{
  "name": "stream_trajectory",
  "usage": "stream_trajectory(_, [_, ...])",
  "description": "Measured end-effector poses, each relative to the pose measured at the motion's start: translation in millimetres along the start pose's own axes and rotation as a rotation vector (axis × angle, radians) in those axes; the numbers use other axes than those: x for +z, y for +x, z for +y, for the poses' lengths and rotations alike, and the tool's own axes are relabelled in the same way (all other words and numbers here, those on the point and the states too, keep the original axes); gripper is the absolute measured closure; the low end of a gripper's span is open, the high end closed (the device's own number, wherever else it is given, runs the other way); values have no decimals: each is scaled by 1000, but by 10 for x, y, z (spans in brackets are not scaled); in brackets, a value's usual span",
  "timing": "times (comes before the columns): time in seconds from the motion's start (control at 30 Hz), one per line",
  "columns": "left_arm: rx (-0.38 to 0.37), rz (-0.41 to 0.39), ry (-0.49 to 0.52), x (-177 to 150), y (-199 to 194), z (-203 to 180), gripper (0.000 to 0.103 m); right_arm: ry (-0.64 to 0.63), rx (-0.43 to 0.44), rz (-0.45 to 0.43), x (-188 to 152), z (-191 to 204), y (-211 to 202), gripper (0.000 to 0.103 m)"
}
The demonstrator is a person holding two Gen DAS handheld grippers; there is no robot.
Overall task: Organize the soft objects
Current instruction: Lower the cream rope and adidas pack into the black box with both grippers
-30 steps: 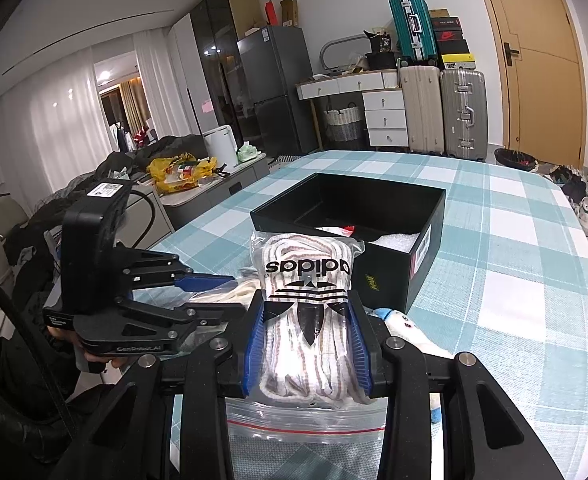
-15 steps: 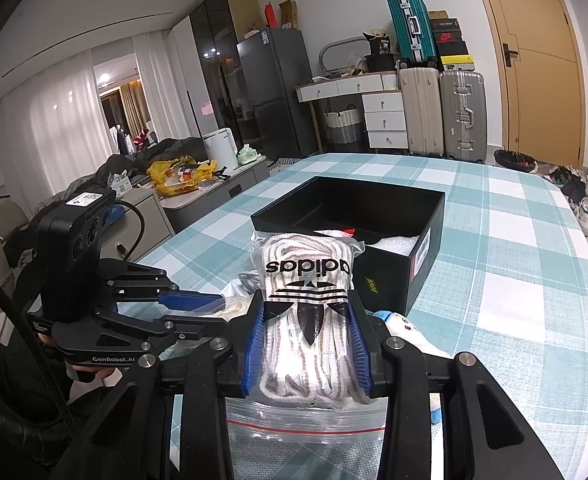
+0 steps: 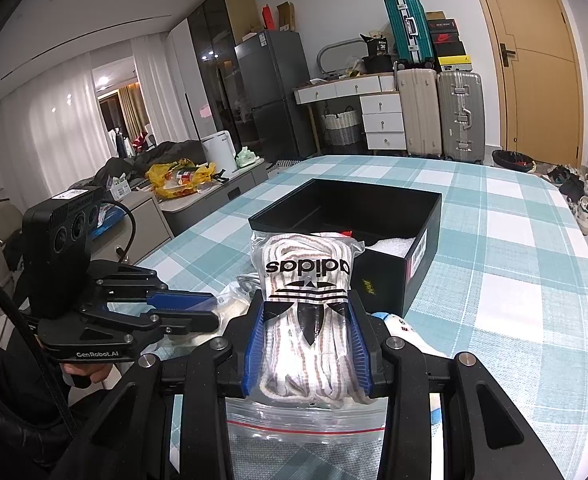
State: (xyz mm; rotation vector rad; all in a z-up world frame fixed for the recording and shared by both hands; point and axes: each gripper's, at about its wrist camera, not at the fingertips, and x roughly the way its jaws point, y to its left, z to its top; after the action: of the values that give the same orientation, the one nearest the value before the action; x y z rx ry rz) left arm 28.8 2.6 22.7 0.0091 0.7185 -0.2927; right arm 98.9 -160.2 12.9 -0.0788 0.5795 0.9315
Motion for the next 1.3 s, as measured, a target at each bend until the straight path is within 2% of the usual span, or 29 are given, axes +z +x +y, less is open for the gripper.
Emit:
stream_trajectory(0.23, [5, -29, -22, 59, -74, 11, 92, 5, -5, -5, 13, -3, -16, 66])
stream_trajectory(0.67, [92, -98, -77, 384, -148, 117, 92, 18, -26, -54, 76, 22, -112, 66])
stream_trajectory(0.97, [140, -143, -66, 635, -103, 136, 92, 67, -83, -98, 251, -36, -184, 66])
stream_trajectory(1.3, [171, -158, -58, 842, 24, 180, 92, 84, -148, -70, 478, -68, -84, 66])
